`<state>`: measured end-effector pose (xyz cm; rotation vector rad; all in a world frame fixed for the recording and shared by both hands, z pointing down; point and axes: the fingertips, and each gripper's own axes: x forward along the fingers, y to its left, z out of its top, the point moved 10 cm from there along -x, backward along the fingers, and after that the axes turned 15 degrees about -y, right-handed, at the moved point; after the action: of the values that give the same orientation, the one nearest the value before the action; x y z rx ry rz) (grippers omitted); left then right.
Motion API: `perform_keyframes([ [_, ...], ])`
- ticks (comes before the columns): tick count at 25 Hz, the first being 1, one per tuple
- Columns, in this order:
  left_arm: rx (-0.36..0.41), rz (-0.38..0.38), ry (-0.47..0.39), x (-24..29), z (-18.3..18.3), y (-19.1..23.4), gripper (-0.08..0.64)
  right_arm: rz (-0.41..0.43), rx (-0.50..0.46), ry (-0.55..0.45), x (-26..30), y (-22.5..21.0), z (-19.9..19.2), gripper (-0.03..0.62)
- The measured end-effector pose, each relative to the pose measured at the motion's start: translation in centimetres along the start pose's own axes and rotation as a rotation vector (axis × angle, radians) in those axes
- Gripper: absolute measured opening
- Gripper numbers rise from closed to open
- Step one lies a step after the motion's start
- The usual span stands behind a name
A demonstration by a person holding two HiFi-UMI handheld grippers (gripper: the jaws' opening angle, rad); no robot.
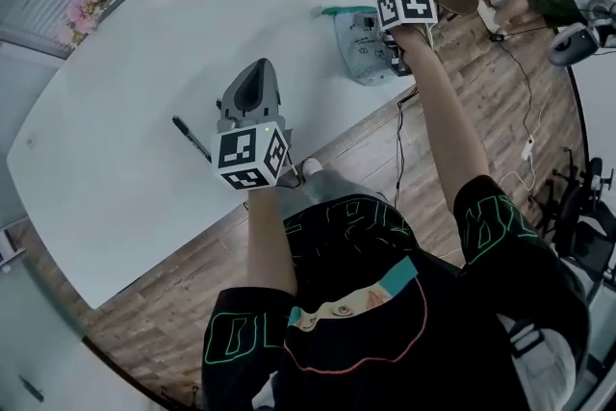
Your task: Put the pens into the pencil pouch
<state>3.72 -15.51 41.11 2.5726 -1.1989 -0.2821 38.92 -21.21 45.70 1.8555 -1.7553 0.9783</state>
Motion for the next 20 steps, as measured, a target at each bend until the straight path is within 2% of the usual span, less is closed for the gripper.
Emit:
perform_keyframes([
  [5, -0.002, 0.01, 0.001, 0.0, 0.0, 0.3, -0.002, -0.042, -0.063, 0.08, 2.0, 0.5, -0.7, 0.314],
  [11, -0.002, 0.023, 0.005, -0.2, 0.0, 0.7, -0.002, -0.039, -0.114, 0.036, 2.2, 0.7, -1.7, 0.299],
  [13, -0.002, 0.028, 0.002, -0.2, 0.1, 0.8, -0.002, -0.01, -0.142, 0.051, 2.0, 1.0, -1.8, 0.246],
  [17, 0.007, 0.038, 0.009, -0.3, -0.1, 0.5, -0.002, 0.061, -0.194, 0.075, 1.8, 1.6, -2.2, 0.059],
  [20, 0.009, 0.042, 0.009, -0.5, -0.3, -0.1, -0.002, 0.136, -0.189, 0.053, 1.1, 1.6, -2.5, 0.031],
])
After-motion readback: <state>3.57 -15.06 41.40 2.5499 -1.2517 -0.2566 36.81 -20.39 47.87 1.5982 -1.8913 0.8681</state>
